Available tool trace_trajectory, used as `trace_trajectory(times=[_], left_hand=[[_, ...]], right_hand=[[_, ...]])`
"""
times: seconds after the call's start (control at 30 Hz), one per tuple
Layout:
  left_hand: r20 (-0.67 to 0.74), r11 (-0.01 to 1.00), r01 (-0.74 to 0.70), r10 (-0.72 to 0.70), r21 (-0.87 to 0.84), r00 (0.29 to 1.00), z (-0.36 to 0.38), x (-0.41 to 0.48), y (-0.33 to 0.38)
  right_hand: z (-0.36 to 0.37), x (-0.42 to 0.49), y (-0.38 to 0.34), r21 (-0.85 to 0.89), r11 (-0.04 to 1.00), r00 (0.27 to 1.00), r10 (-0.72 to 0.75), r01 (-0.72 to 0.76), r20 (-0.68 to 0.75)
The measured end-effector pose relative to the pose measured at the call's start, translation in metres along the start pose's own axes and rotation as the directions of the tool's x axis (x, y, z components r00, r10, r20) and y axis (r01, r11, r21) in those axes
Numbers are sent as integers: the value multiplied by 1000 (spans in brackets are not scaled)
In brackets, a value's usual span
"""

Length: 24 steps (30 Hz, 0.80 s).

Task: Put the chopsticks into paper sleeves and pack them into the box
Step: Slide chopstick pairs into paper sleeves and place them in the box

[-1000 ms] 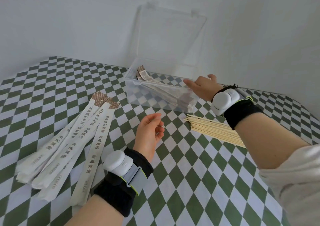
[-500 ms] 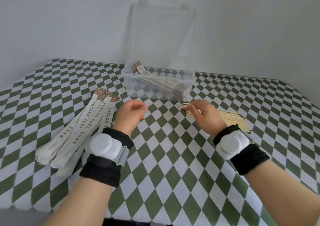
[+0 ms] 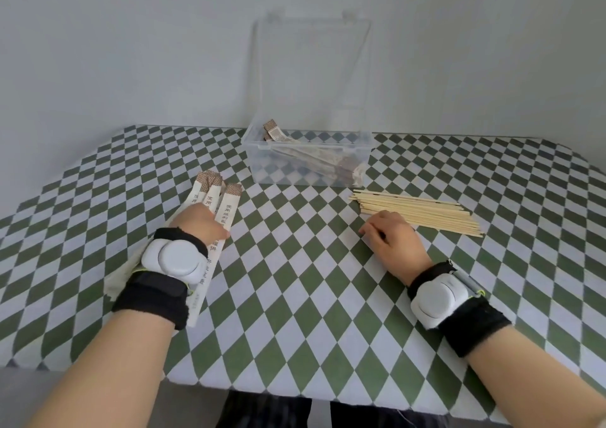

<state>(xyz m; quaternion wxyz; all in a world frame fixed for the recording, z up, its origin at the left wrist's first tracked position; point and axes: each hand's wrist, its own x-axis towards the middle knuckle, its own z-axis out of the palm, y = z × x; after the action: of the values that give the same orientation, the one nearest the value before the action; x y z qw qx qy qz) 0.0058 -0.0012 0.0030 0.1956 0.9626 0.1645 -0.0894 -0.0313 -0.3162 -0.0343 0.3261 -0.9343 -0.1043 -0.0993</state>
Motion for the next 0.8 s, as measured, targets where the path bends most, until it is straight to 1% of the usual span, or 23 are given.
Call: trace_trajectory(times=[0.07, 0.13, 0.2, 0.23, 0.27, 0.3, 0.33, 0.37, 0.43, 0.5, 0.57, 0.6, 0.63, 0.7, 0.8], left_hand=[[-1, 1000, -14, 14, -26, 1000, -4, 4, -3], [-35, 996, -29, 26, -84, 999, -10, 3, -3], [-46, 979, -45, 36, -201, 998, -19, -1, 0], [-40, 954, -49, 39, -295, 998, -25, -5, 3], [-24, 899, -47, 40, -435, 999, -32, -8, 7], [15, 802, -28, 47, -597, 999, -38, -13, 12], [57, 671, -4, 69, -741, 996, -42, -18, 19], [83, 551, 9, 110, -834, 991, -44, -23, 27], [81, 371, 2, 198, -929, 977, -38, -29, 44], [67, 192, 19, 248, -981, 966, -20, -32, 62], [110, -6, 115, 257, -993, 960, 6, -31, 77], [140, -82, 166, 259, -983, 956, 19, -30, 84], [158, -124, 195, 257, -973, 953, 32, -30, 90], [175, -172, 220, 244, -960, 954, 55, -29, 96], [156, -219, 205, 223, -954, 962, 71, -28, 98]], right_hand=[[0, 0, -1, -4, 1000, 1000, -1, 1, -2], [0, 0, -1, -10, 1000, 1000, -3, 3, -10], [1, 0, -1, -11, 1000, 1000, -8, 7, -21], [1, -1, -1, -7, 1000, 1000, -8, 8, -23], [1, 0, -1, -4, 1000, 1000, -9, 9, -21], [1, 0, -1, 1, 1000, 1000, -12, 12, -20], [1, 0, -1, 12, 1000, 1000, -15, 15, -16], [0, 0, -2, 32, 999, 1000, -13, 13, -6], [-2, -1, -5, 102, 995, 999, 11, -14, 33], [-4, -2, -7, 162, 985, 997, 46, -57, 68], [-6, -2, -7, 211, 974, 994, 68, -86, 91], [-7, -3, -8, 241, 966, 992, 70, -95, 108], [-8, -3, -7, 274, 956, 989, 69, -102, 131], [-8, -4, -8, 337, 935, 987, 61, -110, 151], [-9, -6, -10, 438, 892, 990, 59, -111, 129]])
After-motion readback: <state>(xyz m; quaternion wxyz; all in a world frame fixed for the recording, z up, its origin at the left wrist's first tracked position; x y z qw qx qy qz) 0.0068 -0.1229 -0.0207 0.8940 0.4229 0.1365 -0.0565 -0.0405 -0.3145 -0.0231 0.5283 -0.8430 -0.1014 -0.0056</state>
